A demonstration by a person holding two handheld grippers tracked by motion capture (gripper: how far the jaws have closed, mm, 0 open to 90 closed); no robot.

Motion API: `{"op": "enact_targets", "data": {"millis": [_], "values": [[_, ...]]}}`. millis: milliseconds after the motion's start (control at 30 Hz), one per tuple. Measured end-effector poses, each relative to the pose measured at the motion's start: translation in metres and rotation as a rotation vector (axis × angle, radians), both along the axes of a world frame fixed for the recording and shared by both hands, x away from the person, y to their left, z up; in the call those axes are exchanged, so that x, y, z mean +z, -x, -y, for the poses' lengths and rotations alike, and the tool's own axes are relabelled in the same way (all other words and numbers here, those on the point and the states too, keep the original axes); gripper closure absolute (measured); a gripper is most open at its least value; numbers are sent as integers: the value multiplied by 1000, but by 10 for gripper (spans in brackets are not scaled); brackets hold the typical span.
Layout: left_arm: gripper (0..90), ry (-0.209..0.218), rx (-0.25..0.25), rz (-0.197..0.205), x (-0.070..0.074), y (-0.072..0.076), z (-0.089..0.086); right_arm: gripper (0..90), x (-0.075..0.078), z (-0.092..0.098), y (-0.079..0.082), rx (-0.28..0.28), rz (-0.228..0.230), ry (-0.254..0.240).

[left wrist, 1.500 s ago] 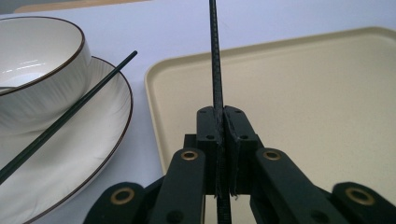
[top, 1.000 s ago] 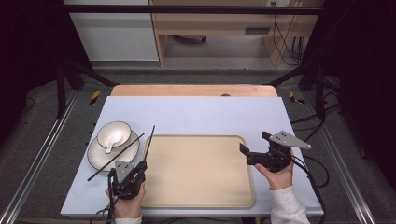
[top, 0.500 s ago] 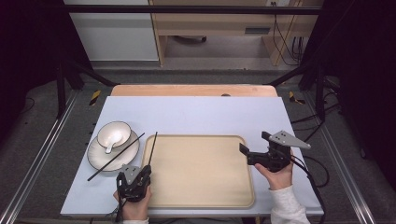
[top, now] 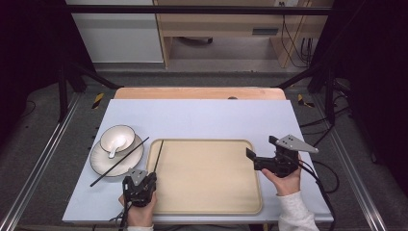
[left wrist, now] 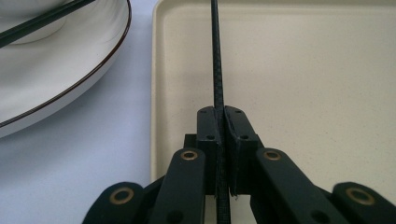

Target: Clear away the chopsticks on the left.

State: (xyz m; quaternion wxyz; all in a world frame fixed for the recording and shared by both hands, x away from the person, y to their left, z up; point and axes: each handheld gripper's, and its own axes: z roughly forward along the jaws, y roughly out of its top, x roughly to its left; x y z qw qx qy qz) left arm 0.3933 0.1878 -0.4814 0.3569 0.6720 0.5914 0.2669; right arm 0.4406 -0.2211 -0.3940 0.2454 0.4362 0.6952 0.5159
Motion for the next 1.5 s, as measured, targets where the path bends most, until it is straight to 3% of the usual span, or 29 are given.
{"op": "enact_targets", "data": {"millis": [400,533,733,833,933,967,1067,1133,1333,1500], "values": [[842,4,-18,-38,0,-4,0,29,0,0,0,2,2,3],[836,9,-27,-38,1,-4,0,29,0,0,0,0,0,4],[754,19,-54,-20,8,-2,-3,28,1,1,1,0,4,2],[714,33,-81,4,16,-3,-5,28,2,2,1,-3,5,-4],[662,73,-167,51,30,-7,-11,27,2,2,2,-4,9,-5],[648,73,-167,51,30,-7,-11,28,2,3,2,-3,9,-5],[592,84,-246,68,44,-15,-17,26,1,2,1,-3,1,-7],[558,75,-256,75,47,-16,-18,26,0,1,-1,-1,-4,0],[459,-7,-328,109,56,-17,-23,25,1,3,0,-2,-4,-11],[394,12,-354,128,56,-16,-47,26,3,5,2,-8,0,-18]]}}
